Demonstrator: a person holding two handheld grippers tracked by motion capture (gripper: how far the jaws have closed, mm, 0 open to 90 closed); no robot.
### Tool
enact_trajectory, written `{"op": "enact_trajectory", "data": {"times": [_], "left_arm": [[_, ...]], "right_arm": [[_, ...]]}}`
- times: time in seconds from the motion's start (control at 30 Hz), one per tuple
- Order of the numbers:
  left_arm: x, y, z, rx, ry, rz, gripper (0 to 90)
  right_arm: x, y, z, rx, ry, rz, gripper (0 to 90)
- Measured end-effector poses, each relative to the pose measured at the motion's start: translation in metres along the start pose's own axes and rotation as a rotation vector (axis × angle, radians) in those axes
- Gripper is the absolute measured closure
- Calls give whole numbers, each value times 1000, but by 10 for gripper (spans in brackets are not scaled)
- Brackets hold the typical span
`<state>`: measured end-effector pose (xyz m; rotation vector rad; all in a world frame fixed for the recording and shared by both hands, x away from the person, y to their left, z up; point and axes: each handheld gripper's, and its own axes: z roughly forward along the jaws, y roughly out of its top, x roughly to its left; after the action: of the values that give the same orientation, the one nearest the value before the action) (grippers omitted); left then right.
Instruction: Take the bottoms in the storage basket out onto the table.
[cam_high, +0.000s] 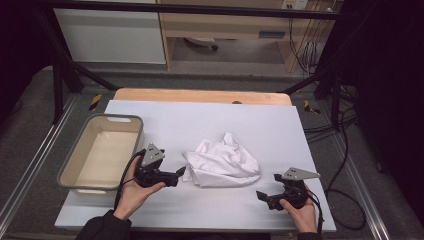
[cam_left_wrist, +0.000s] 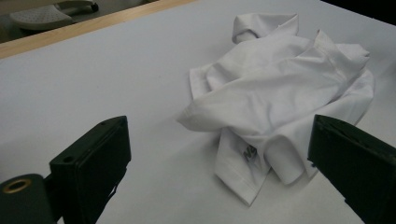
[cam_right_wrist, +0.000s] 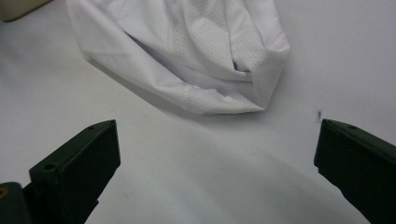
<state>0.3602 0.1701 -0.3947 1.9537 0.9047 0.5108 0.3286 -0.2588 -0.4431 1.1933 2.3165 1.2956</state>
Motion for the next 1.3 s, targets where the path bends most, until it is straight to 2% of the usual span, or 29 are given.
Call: {"op": "enact_trajectory", "data": {"times": [0.43, 0.63, 0.8, 1.3], "left_arm": [[12, -19, -14, 13, 9, -11, 55], [15, -24, -21, 20, 2, 6, 55], [18, -28, -26, 22, -2, 4, 56], [22, -37, -30, 29, -12, 21, 55]], "right_arm": [[0, 0, 0, 2, -3, -1, 7], [0, 0, 0, 1, -5, 0, 7], [0, 0, 0, 4, -6, -2, 7], [0, 0, -1, -1, -12, 2, 7]]}}
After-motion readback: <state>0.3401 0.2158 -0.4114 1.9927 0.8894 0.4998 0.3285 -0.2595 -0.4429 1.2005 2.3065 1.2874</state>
